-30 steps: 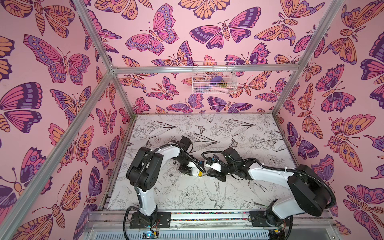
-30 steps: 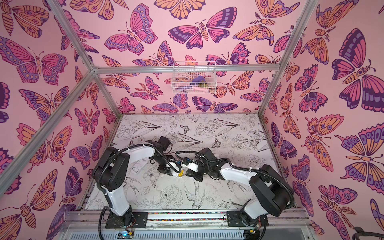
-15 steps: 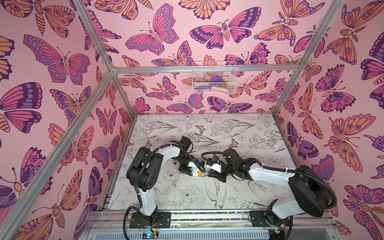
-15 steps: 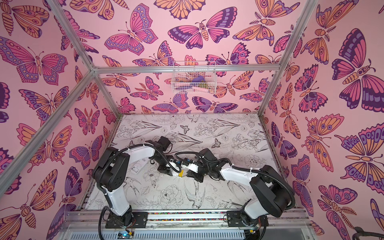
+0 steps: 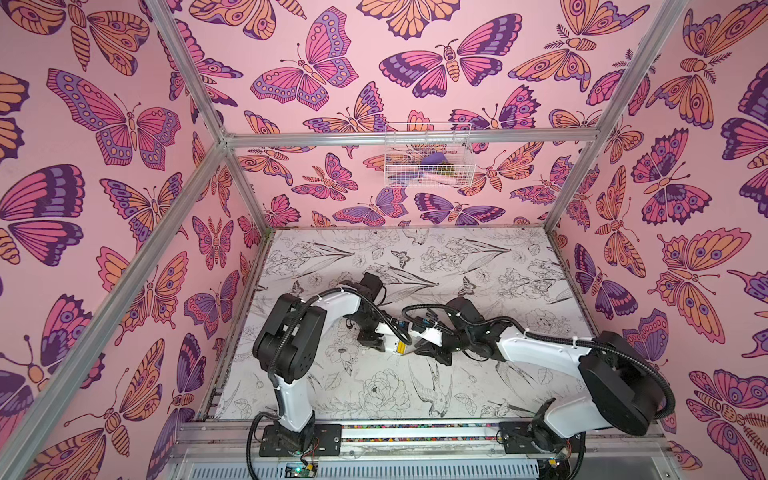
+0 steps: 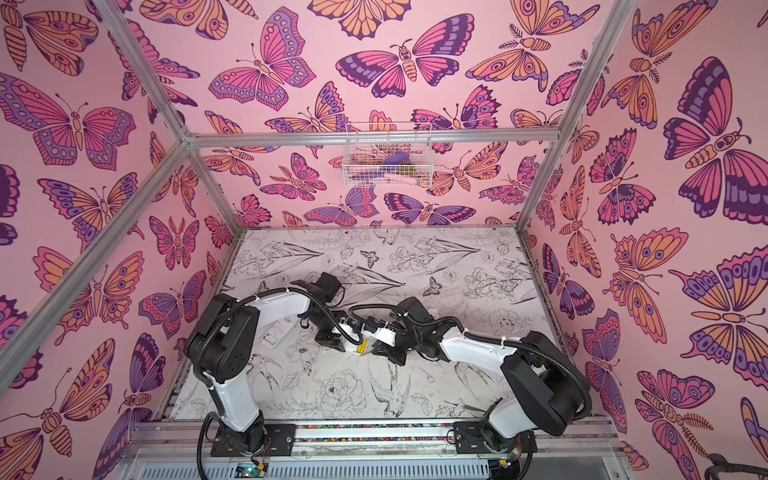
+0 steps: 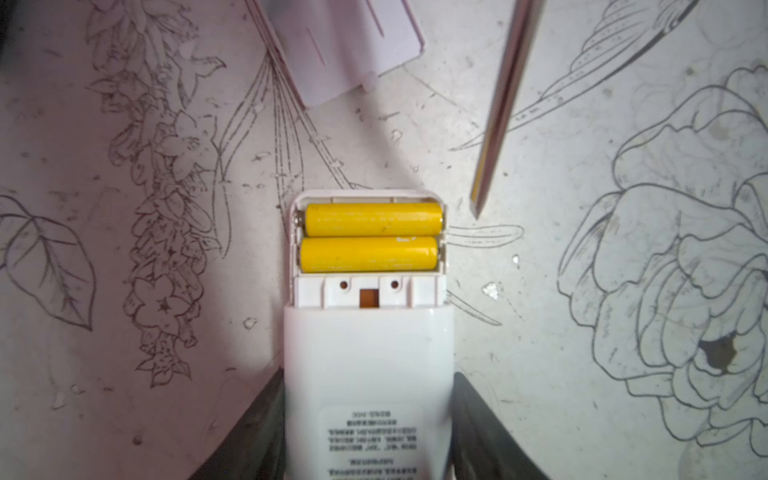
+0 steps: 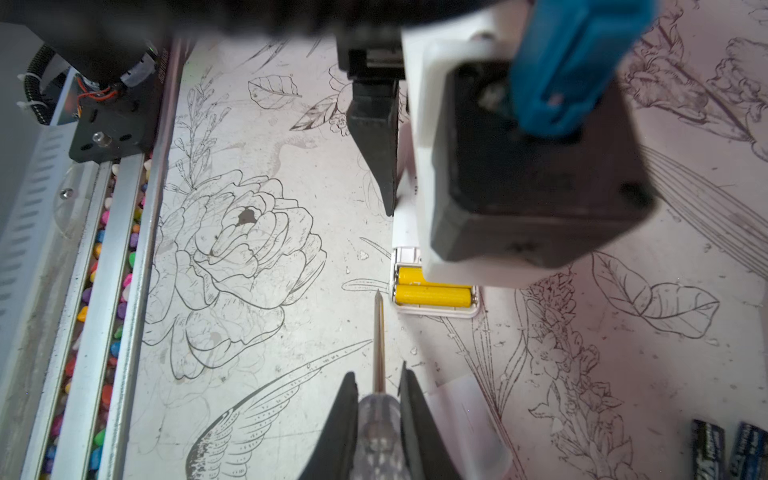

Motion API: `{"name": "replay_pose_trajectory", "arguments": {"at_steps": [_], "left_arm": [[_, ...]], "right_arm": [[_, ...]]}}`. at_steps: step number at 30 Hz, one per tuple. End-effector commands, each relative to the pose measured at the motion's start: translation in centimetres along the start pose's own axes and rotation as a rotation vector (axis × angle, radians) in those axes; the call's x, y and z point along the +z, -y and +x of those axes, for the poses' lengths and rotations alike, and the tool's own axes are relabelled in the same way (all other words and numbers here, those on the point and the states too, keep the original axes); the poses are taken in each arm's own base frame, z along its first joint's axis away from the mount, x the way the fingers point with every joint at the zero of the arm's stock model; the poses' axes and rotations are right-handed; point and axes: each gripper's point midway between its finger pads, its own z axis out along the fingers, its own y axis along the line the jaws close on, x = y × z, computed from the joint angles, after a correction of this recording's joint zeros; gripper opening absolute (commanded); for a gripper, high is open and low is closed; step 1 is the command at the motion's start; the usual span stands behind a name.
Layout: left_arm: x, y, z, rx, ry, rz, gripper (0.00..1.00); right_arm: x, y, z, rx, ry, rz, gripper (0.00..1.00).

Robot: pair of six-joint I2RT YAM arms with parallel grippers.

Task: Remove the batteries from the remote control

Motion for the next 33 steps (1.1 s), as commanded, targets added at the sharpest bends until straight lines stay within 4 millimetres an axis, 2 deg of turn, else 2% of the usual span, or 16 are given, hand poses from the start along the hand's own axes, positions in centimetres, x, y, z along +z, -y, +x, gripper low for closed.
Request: {"name": "replay_pose_trajectory", "arguments": {"at_steps": [1,4,11,21,33], "left_arm": [[-0.8,0.4,-0.4,-0.006,0.009,0.003,0.38],[-0.8,0.4,-0.5,-0.009,0.014,0.004,0.38],[-0.7,0.3,-0.4,-0.006,0.013,0.008,0.39],[-0.8,0.2,-0.6,-0.007,0.015,0.004,0.39],[-0.5,0.4,-0.4,-0.021,0.012,0.015,0.39]], "right_arm": [[0.1,0.2,-0.6,-0.034,-0.001,0.004,0.00],[0.1,0.4,-0.5,-0.038,-0.005,0.015,0.00],[-0.7,0.3,-2.0,-0.052,0.049,0.025,0.00],[0.0,0.8,-1.0,-0.035,0.011,0.042,0.00],[0.0,1.4,-1.2,-0.037,0.020,0.071,0.00]]}}
